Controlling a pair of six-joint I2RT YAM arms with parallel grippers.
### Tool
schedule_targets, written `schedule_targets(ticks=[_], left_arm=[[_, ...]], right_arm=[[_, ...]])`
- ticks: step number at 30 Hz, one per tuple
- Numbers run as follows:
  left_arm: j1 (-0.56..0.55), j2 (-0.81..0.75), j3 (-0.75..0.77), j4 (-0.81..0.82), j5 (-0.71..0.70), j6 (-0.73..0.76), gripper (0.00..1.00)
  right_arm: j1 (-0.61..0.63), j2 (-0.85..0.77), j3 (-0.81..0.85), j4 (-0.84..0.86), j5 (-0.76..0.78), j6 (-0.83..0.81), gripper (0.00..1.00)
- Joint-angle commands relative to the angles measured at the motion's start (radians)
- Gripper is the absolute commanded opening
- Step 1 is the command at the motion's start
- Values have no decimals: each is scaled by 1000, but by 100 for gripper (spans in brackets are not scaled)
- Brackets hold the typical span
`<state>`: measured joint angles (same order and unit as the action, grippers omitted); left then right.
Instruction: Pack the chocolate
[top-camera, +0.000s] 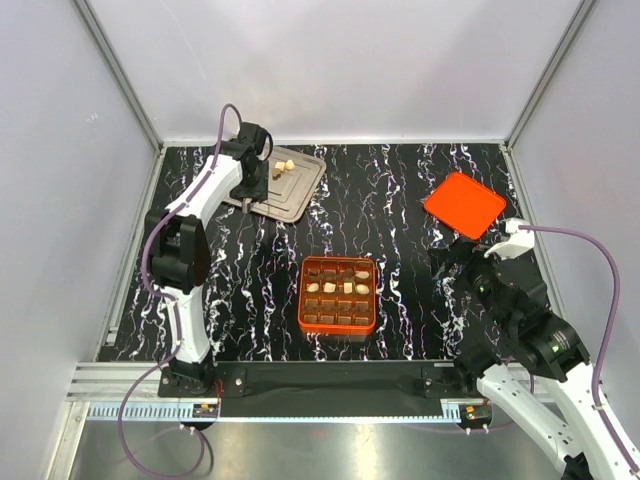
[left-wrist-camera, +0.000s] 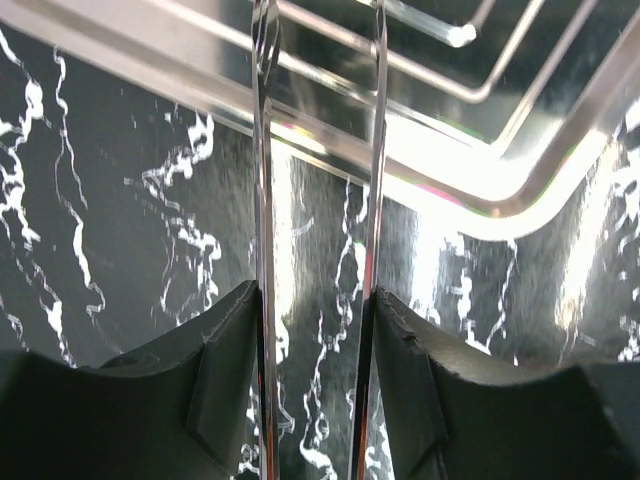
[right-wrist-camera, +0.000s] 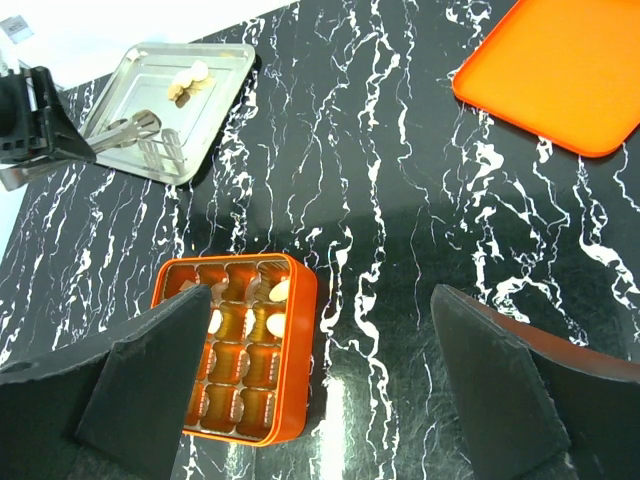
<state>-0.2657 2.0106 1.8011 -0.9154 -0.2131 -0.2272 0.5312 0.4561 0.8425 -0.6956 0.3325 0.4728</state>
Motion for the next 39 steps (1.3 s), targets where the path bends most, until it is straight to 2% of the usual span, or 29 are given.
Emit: schedule_targets(ticks=[1, 11, 17, 21, 23, 39], left_arm=[[11, 33, 90, 47, -14, 19, 51], [26, 96, 118, 42, -35, 32, 49], [29, 109, 115, 33, -35, 31, 45], [29, 96, 96, 33, -26, 31, 44], [29, 91, 98, 26, -23, 35, 40], [17, -5, 167, -59, -9, 35, 39]], right_arm=[[3, 1, 40, 22, 28, -25, 100], [4, 19, 30, 48, 14, -26, 100], [4, 18, 24, 53, 13, -25, 100], [4, 15, 26, 51, 16, -23, 100], [4, 15, 26, 53, 13, -22, 100], [4, 1, 30, 39, 16, -16, 100]])
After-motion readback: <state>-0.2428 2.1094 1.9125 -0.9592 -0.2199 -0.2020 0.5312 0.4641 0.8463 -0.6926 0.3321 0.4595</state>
